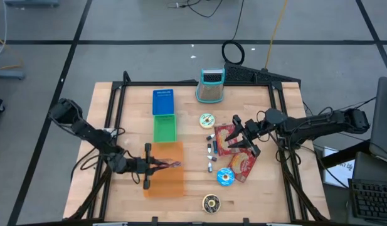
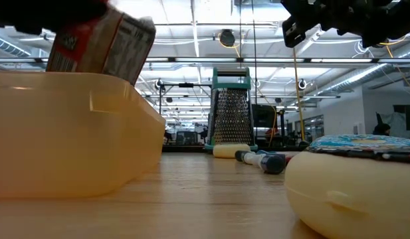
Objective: Pick & Place Food Item
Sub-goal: Put the top right red popcorn bag into the orange bin
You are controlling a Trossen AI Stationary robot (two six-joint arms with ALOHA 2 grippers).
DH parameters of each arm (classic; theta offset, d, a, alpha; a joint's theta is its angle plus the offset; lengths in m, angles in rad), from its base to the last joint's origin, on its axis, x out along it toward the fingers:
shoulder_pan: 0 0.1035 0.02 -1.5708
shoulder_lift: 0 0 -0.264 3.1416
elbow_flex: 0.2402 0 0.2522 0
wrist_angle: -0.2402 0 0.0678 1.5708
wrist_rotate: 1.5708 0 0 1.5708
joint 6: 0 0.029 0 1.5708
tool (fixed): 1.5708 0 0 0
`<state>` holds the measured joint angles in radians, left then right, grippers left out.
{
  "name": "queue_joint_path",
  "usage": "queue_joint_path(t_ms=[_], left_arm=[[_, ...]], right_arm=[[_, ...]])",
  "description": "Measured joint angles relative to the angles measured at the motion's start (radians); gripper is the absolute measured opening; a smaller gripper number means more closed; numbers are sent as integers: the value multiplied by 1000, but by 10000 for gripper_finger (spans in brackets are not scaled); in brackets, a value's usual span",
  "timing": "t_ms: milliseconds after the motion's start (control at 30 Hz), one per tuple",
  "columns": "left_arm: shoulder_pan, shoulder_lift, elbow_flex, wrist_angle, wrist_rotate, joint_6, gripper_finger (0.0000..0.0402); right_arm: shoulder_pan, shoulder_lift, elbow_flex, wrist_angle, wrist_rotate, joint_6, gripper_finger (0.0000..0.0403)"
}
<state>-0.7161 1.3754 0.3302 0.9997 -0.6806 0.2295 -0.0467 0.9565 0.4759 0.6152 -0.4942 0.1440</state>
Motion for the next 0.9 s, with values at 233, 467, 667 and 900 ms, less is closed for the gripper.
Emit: queue_joint_path(t_ms=[233,467,667,900], left_arm=[[73,0,-49,-11,82,-159,38],[125,0,-50,-63,142,-282,49],[141,0,-50,-67,149,-370,50],[141,0,-51,-63,110,-486,78]], right_arm=[[0,0,0,0,15,-11,122],[0,0,0,-7,55,-11,125],[0,0,-12,0,55,-2,124],[0,0,-21,1,54,0,130]])
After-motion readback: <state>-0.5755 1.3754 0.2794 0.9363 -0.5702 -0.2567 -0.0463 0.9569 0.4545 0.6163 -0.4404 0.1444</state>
